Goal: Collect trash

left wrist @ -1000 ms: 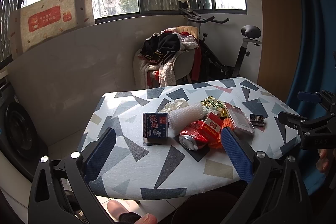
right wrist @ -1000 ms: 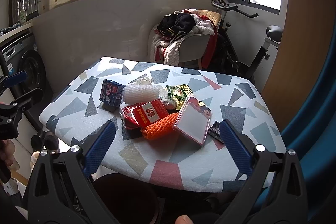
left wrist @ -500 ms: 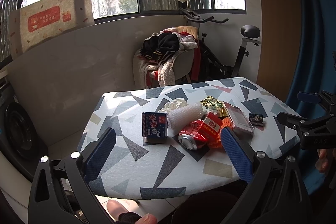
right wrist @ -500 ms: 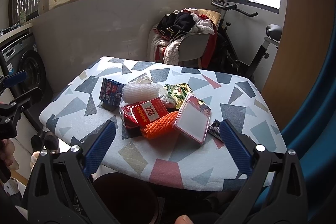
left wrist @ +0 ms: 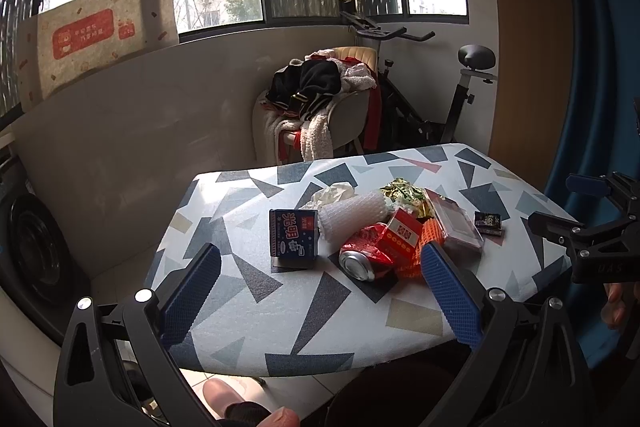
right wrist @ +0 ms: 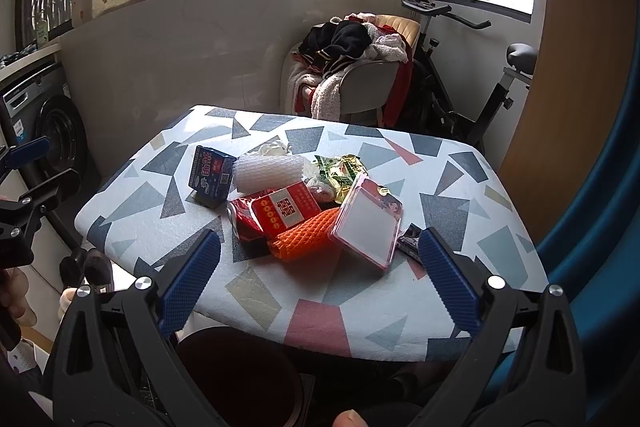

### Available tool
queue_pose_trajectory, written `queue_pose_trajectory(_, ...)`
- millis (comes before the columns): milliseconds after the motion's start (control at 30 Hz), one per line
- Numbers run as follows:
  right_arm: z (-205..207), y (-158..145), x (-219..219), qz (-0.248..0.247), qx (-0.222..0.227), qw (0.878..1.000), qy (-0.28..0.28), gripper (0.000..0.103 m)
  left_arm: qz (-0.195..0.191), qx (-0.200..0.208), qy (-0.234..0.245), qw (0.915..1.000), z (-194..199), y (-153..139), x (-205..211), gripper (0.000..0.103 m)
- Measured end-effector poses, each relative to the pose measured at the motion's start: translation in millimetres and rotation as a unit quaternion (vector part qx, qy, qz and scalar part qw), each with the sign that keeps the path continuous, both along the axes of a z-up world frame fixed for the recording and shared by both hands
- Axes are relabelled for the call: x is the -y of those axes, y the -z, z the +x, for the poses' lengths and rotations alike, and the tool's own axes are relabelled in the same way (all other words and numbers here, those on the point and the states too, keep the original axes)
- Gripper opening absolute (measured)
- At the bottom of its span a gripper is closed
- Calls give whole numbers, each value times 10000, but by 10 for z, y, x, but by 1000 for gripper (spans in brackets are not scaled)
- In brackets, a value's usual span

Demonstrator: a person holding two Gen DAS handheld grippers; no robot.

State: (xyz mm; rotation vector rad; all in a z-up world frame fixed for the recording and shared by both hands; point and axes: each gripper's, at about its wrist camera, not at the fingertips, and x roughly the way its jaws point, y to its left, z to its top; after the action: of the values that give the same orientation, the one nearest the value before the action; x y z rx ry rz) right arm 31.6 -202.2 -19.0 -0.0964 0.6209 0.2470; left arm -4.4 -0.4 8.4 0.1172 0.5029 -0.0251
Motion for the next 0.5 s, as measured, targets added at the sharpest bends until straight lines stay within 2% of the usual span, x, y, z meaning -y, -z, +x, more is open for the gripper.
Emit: queue_pose_trajectory(500, 5, -1, 7, 0, -7, 10000, -1, 97, -4, -1, -4, 10000, -2, 20, 0, 98)
